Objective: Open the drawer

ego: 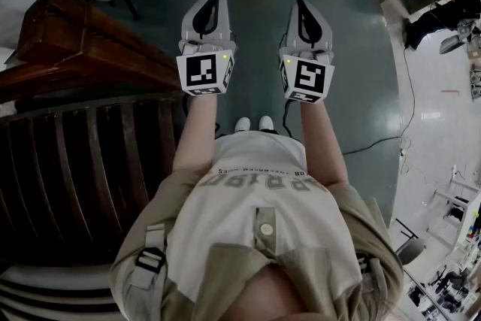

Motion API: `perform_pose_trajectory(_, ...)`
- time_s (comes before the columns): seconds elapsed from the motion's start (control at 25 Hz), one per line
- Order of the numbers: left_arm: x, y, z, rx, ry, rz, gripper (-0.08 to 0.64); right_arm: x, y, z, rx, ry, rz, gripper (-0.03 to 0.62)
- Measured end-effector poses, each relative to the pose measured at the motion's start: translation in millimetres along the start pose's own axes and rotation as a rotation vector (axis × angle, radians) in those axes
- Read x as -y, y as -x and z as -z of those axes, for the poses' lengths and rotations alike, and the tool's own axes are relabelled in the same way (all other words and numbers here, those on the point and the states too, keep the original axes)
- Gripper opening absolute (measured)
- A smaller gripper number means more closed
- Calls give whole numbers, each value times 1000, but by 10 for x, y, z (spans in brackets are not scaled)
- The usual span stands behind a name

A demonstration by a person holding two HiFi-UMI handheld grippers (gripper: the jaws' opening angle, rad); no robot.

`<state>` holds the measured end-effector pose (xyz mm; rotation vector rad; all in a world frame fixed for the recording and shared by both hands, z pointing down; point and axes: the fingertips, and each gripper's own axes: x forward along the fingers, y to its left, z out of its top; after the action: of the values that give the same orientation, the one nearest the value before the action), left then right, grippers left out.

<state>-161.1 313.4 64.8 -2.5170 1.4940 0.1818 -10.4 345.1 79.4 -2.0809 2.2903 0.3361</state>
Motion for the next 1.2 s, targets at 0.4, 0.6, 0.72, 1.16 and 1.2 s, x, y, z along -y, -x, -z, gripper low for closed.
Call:
perform_pose_trajectory(0.4, -3, 7, -1, -2, -3, -4, 2, 9, 22, -13, 6, 16, -1, 0)
perform_pose_trajectory(0.6, 33, 6, 26, -10, -1, -2, 2, -17, 25, -33, 5, 40, -17, 0)
perform_pose_trajectory(0.72, 33, 16, 77, -19, 4, -5, 2, -16, 21, -5, 1, 28, -22, 0)
perform_pose_trajectory(1.16, -35, 17, 167, -50, 60, -8, 103, 315, 48, 35, 49, -164, -24, 149)
perform_pose_trajectory(1.2, -31, 8, 171, -53, 65, -13, 144, 348, 45, 40, 46, -166, -26, 167)
